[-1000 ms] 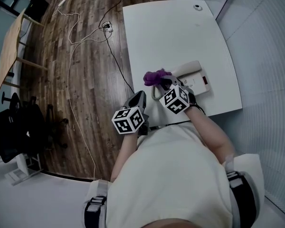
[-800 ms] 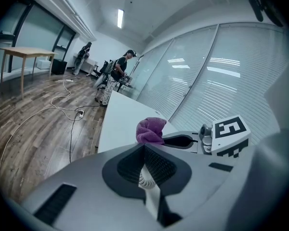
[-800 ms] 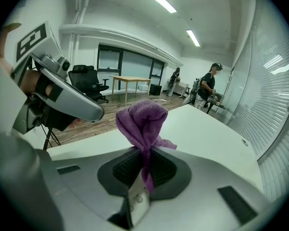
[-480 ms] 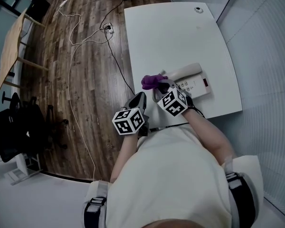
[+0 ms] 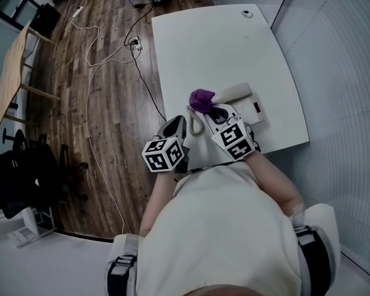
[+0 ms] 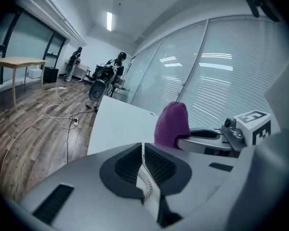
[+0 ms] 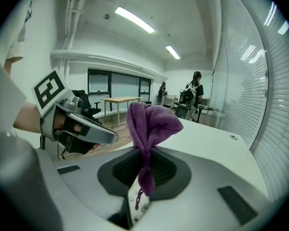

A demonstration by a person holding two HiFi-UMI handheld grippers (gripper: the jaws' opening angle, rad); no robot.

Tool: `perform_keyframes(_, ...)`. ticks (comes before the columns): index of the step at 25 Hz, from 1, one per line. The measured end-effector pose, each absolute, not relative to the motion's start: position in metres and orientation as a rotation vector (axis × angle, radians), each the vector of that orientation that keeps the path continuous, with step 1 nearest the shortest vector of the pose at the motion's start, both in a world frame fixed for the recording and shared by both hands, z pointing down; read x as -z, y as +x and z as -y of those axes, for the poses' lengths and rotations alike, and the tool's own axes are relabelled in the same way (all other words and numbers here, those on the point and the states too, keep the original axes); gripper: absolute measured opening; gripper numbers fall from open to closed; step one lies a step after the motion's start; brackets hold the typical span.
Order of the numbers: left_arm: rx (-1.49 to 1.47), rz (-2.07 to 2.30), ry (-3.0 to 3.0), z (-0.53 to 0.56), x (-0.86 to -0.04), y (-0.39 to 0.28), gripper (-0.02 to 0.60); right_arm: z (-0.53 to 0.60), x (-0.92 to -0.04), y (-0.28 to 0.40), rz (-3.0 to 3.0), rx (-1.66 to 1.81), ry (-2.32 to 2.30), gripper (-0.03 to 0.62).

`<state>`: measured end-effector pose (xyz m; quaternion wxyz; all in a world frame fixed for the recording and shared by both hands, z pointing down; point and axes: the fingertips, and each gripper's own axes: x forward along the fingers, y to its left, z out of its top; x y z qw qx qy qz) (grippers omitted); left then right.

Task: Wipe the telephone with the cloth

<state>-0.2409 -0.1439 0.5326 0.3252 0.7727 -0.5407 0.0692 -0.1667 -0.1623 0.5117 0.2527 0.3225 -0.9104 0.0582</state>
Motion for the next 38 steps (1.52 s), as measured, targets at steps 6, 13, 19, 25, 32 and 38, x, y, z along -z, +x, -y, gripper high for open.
perform_keyframes(6, -0.244, 1.321, 2.120, 0.162, -0.530, -0.199, 0.021, 0.174, -0.490, -0.104, 2.481, -0.209, 1.062, 0.046)
perform_keyframes(13, -0.396, 1.241, 2.204, 0.193, -0.530, -0.152, 0.050, 0.197, -0.481, -0.028, 2.442, -0.236, 1.216, 0.046)
perform_keyframes(19, -0.552, 1.109, 2.297, 0.206, -0.532, -0.118, 0.223, 0.211, -0.471, 0.012, 2.446, -0.259, 1.290, 0.045)
perform_keyframes(25, -0.817, 0.878, 2.417, 0.212, -0.555, -0.084, 0.305, 0.217, -0.476, 0.033, 2.441, -0.262, 1.306, 0.044)
perform_keyframes(32, -1.066, 0.713, 2.483, 0.226, -0.577, -0.069, 0.311, 0.227, -0.486, 0.048, 2.450, -0.290, 1.285, 0.045)
perform_keyframes(38, -1.188, 0.650, 2.464, 0.226, -0.591, -0.064, 0.311, 0.231, -0.488, 0.048, 2.475, -0.290, 1.233, 0.046)
